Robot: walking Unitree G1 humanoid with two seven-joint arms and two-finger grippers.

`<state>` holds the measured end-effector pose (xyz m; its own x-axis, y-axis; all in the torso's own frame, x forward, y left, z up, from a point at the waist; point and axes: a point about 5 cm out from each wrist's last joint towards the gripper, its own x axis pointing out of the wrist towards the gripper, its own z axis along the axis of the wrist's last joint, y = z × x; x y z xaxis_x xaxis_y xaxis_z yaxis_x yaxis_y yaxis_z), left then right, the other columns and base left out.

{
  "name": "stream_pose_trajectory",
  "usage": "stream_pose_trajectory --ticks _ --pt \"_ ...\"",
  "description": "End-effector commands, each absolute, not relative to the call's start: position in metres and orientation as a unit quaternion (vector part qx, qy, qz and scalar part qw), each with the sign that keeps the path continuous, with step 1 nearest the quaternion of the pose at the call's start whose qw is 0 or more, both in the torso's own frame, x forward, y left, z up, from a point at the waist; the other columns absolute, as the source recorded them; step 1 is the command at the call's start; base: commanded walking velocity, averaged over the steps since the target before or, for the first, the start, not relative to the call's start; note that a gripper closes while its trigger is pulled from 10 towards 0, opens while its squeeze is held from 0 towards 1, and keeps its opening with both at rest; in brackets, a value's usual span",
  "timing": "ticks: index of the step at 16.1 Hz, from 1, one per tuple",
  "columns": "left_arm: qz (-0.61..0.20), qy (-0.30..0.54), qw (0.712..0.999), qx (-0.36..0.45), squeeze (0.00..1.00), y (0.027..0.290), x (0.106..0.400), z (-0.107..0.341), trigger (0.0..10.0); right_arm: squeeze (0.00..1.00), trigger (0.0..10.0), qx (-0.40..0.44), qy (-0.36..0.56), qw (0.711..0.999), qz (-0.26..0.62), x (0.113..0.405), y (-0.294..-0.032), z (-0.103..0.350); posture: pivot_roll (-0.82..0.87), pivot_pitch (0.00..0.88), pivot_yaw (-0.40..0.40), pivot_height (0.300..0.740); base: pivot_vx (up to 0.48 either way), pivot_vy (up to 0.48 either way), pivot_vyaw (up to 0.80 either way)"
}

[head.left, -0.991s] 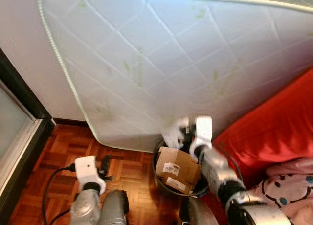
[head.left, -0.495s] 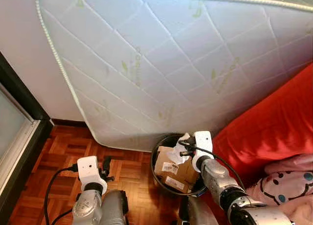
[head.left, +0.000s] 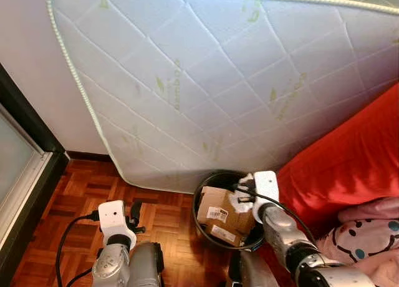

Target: Clean up the room

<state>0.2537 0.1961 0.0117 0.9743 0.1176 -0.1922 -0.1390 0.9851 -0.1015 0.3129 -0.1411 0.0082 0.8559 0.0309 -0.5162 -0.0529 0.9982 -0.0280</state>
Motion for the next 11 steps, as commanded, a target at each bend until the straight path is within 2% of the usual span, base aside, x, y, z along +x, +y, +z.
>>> stream_pose_trajectory --ticks 1,2,3,4,11 --pt "0.067 0.105 0.990 -0.060 0.00 0.1958 0.2496 0.0078 10.0 0.02 10.0 -0.025 0.284 0.958 0.009 0.3067 -0.1482 0.0013 0.11 0.172 -0.113 0.625 0.000 0.000 0.00" --pt "0.068 0.105 0.990 -0.060 0.00 0.1961 0.2497 0.0077 10.0 0.24 10.0 -0.023 0.284 0.959 0.009 0.3062 -0.1490 0.0009 0.10 0.171 -0.113 0.625 0.000 0.000 0.00" --pt "0.068 0.106 0.990 -0.060 0.00 0.1960 0.2496 0.0076 10.0 0.95 10.0 -0.025 0.284 0.958 0.010 0.3059 -0.1496 0.0006 0.10 0.171 -0.114 0.625 0.000 0.000 0.00" --pt "0.067 0.106 0.990 -0.060 0.00 0.1960 0.2497 0.0077 10.0 1.00 10.0 -0.026 0.285 0.958 0.010 0.3056 -0.1502 0.0004 0.10 0.171 -0.114 0.625 0.000 0.000 0.00" --pt "0.067 0.106 0.990 -0.061 0.00 0.1966 0.2497 0.0079 10.0 1.00 10.0 -0.034 0.291 0.956 0.022 0.3035 -0.1467 -0.0020 0.11 0.171 -0.113 0.625 0.000 0.000 0.00"
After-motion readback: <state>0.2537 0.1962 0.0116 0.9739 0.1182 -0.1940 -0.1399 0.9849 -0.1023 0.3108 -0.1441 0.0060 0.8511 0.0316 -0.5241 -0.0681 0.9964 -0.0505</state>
